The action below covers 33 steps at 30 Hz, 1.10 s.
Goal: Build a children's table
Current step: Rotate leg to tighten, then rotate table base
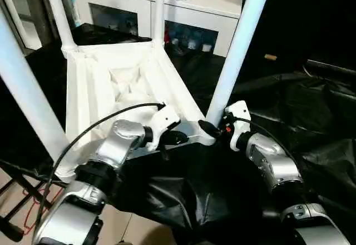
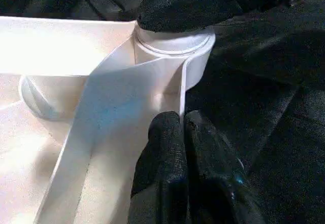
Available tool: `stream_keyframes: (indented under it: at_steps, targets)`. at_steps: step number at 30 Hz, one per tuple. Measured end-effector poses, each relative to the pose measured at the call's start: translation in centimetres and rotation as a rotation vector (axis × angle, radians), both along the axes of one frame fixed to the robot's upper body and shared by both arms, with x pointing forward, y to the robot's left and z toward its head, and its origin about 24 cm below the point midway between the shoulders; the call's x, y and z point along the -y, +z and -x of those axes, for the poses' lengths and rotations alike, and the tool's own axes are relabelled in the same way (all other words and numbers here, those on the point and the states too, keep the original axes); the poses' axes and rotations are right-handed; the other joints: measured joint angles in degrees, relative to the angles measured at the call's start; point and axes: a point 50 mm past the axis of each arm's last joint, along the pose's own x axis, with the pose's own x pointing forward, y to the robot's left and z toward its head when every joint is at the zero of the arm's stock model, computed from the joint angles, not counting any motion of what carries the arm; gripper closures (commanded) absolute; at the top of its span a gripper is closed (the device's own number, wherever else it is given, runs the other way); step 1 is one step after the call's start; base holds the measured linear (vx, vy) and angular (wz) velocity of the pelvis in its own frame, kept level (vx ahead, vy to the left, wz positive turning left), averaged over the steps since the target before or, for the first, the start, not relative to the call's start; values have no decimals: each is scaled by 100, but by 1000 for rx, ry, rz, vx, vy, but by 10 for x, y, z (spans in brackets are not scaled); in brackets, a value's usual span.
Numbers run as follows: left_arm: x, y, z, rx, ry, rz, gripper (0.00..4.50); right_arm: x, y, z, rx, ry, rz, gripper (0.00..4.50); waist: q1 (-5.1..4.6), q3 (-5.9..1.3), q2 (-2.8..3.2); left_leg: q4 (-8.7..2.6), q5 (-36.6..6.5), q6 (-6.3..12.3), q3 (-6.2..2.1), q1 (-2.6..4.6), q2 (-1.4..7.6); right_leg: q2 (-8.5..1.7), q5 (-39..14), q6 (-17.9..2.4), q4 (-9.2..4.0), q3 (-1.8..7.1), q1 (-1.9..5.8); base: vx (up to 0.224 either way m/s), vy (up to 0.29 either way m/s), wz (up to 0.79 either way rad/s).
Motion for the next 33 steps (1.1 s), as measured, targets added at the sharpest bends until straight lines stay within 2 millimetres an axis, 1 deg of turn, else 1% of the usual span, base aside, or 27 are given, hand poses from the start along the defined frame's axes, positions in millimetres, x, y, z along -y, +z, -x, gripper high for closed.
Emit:
stream_keyframes:
  at_steps: [1,3,4,5,6,8,11,14,17,18,20,21,23,24,25,27,29,31,33]
  targets:
    - [0,0,0,0,0,0,450,0,0,0,0,-1,-1,186,-1,0,1,0,0,0,0,0,0,0,0,0,-1,0,0,0,0,0]
    - [1,0,0,2,-1,0,450,1,-1,0,-10,1,-4,183,-2,0,2,0,0,0,0,-1,0,0,0,0,-2,1,0,0,0,0]
    - [3,0,0,5,-5,1,450,3,-1,1,-12,8,0,174,-1,2,4,0,0,0,0,-4,0,0,1,0,-3,1,0,0,0,0]
    - [4,0,1,8,-9,3,450,7,0,1,-8,21,13,174,7,4,6,0,0,0,0,-8,0,0,1,-1,-7,1,-1,0,0,0]
    - [5,1,1,11,-15,3,450,10,1,1,-7,44,24,160,19,5,8,0,0,0,1,-10,0,0,15,-24,-9,1,-2,0,0,0]
    - [7,1,1,18,-26,2,450,20,4,2,-5,90,44,160,41,8,12,0,0,1,1,-13,0,0,15,-23,-10,1,-2,0,0,0]
    - [10,3,2,26,-43,3,450,44,16,5,7,193,79,160,88,18,30,2,4,8,4,-19,0,-2,13,-21,-21,1,-10,0,0,0]
    - [10,3,2,33,-45,3,450,59,26,7,10,247,78,160,85,19,29,-3,3,11,6,-21,0,-1,13,-20,-31,-2,-10,0,0,0]
    - [9,4,2,41,-51,-2,450,77,34,14,-5,288,63,160,105,22,26,-2,5,14,6,-24,1,-2,14,-20,-36,-5,-10,0,0,0]
    - [9,4,2,44,-55,-3,450,87,38,17,-16,297,58,160,110,22,25,-3,5,14,6,-23,1,-2,14,-20,-40,-5,-9,0,0,0]
    - [7,4,3,52,-58,-3,450,97,43,22,-28,300,41,160,107,22,26,-6,5,15,7,-22,2,-2,14,-19,-41,-5,-9,0,0,0]
    - [6,4,4,55,-60,-2,450,100,46,24,-33,306,25,160,86,22,26,-11,5,15,9,-25,1,-1,14,-19,-41,-6,-8,0,0,0]
    - [6,3,6,64,-53,16,450,98,46,35,-63,366,-11,160,88,22,29,-23,5,14,8,-25,2,2,12,-16,-43,-9,-5,0,0,0]
    - [5,3,7,63,-44,37,450,94,41,40,-92,398,-34,160,88,22,29,-23,5,14,7,-28,2,3,10,-13,-43,-15,-8,0,0,0]
    - [5,4,8,57,-37,52,423,90,39,43,-112,421,-41,153,87,24,33,-22,5,14,6,-26,3,3,11,-14,-44,-17,-16,0,0,0]
    - [4,5,13,42,-19,96,395,78,32,47,-137,462,-72,150,64,27,32,-21,4,14,6,-38,8,2,11,-15,-50,-18,-28,0,0,0]
    - [7,11,24,10,-10,181,393,61,28,49,-139,505,-103,150,41,36,17,-18,1,22,6,-62,12,2,9,-19,-52,-23,-42,0,0,0]
    - [15,19,33,-6,-35,244,373,47,23,49,-150,532,-121,150,59,42,7,-13,5,36,3,-79,13,0,6,-23,-56,-32,-48,0,0,0]
    - [14,27,45,-8,-55,280,355,36,23,43,-111,506,-108,150,52,44,3,-12,12,49,4,-76,13,0,6,-24,-54,-33,-48,0,0,0]
